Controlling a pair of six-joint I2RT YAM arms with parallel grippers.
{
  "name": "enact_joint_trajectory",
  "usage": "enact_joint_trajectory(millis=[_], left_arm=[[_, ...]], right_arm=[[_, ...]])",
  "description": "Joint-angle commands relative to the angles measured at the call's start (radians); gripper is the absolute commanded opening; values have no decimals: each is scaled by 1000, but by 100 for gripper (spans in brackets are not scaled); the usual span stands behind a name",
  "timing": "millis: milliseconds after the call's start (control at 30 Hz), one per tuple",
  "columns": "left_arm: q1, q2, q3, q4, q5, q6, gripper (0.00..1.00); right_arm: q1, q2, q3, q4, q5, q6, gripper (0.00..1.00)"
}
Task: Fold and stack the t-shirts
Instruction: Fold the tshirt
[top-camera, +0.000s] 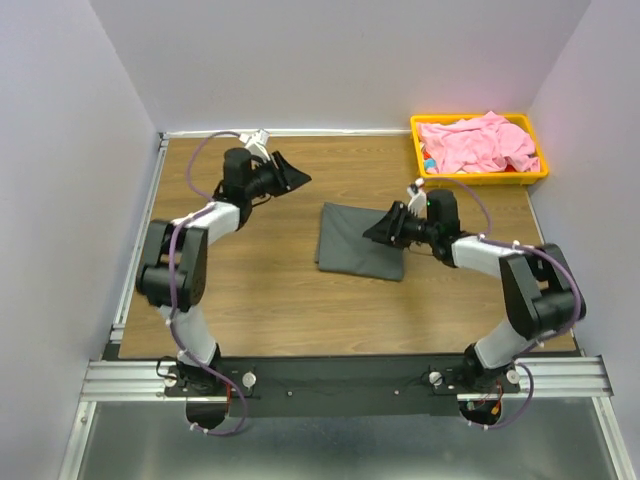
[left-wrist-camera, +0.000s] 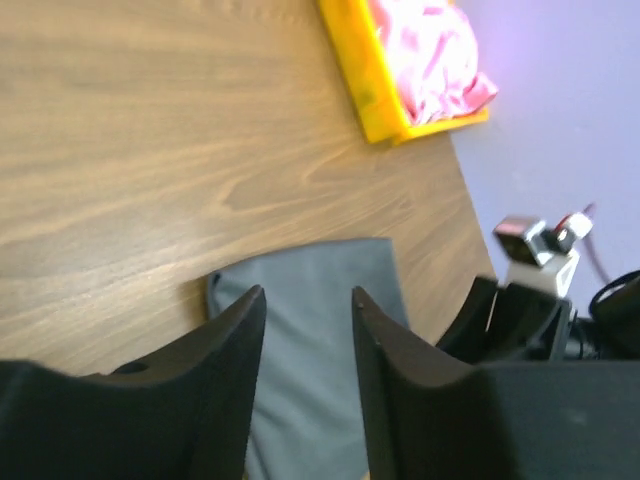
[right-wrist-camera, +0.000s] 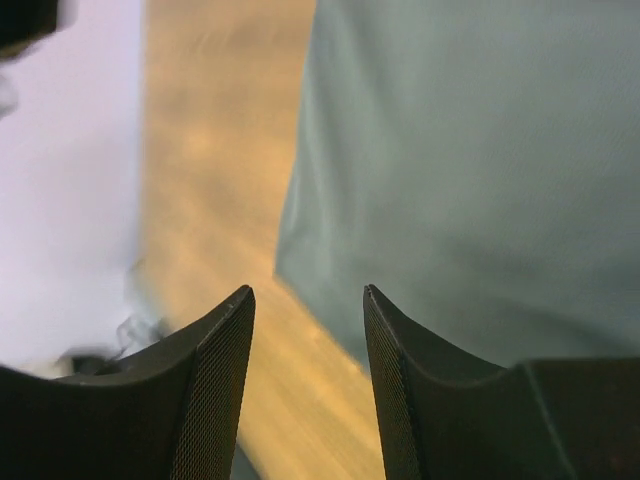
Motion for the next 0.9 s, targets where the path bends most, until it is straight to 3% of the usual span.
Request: enact_joint_trajectory(millis=[0,100,267,433,700,833,867], left_arm=[[4,-204,22,-357,-196,322,55],[4,-335,-3,-507,-362,395,69],[3,-554,-151,-583,-502,464,72],[3,-665,-270,-588,-645,507,72],[3,-680,-304,-551,-636,512,72],[3,-674,-297,-548,-614,513,72],[3,-680,-297,-551,-614,515,72]], right_arm=[[-5,-121,105,-492,342,-225,55],[-8,-155,151,-617,508,-235,55],[-10,-107,199,-700,627,-270,53],[-13,-17,268,-710,628,-282,52],[-13,144,349,-713,554,-281,48],[-28,167,369,-736,624,-310,29],[-53,167,374,-749,659,-322,17]])
